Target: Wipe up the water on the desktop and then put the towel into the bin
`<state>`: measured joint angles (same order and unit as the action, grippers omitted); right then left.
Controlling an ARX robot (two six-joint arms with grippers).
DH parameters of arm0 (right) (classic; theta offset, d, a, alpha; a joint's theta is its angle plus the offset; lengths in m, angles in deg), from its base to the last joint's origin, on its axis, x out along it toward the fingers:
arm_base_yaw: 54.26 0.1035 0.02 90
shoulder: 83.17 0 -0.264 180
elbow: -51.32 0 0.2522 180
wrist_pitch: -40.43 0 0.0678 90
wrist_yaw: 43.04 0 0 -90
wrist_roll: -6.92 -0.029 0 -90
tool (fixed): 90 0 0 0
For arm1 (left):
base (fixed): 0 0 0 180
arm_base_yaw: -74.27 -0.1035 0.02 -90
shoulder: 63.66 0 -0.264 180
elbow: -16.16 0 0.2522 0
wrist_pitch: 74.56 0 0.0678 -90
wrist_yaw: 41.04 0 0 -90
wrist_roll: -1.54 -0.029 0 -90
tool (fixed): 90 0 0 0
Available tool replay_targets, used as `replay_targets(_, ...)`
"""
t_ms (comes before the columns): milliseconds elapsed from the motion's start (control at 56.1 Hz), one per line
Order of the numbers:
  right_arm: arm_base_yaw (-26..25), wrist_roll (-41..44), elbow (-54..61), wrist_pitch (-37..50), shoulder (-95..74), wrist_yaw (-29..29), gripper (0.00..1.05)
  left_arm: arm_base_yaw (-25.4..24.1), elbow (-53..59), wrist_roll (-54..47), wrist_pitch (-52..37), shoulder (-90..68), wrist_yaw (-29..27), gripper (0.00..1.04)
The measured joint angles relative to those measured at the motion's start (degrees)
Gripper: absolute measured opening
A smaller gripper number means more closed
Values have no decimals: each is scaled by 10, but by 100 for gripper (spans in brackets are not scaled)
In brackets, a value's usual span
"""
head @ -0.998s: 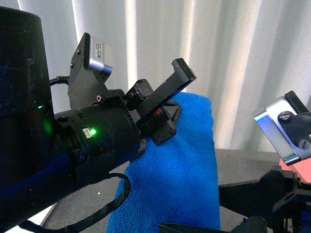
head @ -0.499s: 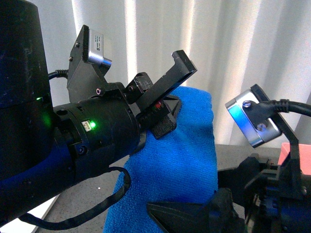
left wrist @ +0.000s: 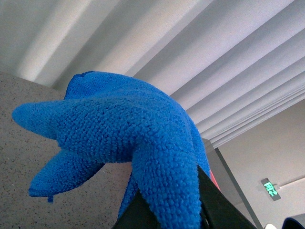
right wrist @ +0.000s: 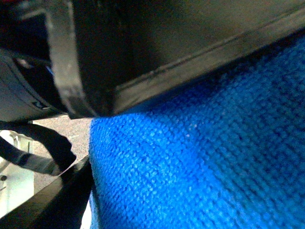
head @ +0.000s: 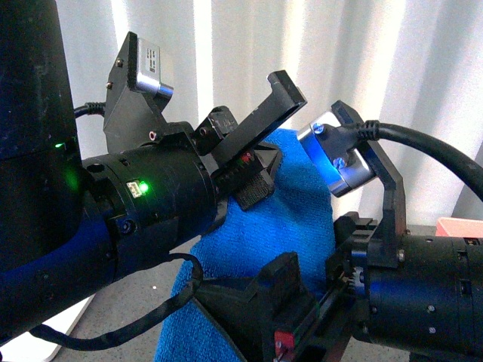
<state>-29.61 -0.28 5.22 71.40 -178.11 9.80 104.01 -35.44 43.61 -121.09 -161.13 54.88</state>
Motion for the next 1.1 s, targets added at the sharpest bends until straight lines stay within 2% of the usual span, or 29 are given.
replay_targets(107, 0, -6, -13, 7, -11, -1, 70, 0, 0, 0, 0, 0, 0, 6)
replay_targets(321, -5, -12, -20, 16, -13, -6, 28, 0, 0, 0, 0, 0, 0, 6)
replay_targets(392, -8, -12, -20, 16, -13, -6, 16, 0, 0, 0, 0, 0, 0, 17)
replay_targets(481, -12, -12, -20, 17, -13, -6, 7, 0, 0, 0, 0, 0, 0, 31)
replay_targets(837, -28, -3, -19, 12, -7, 14, 5, 0, -1, 0, 0, 0, 0, 77)
replay_targets(944, -35, 5, -19, 2, -5, 16, 5, 0, -1, 0, 0, 0, 0, 99)
replay_targets(1051, -41, 14, -13, -9, 2, 16, 5, 1, -1, -1, 0, 0, -5, 98)
replay_targets(1069, -42, 14, -12, -10, 3, 16, 5, 6, -1, -21, 4, 2, -27, 96)
replay_targets(1104, -43, 15, -11, -11, 6, 16, 5, 10, 5, -85, 16, 11, -138, 89)
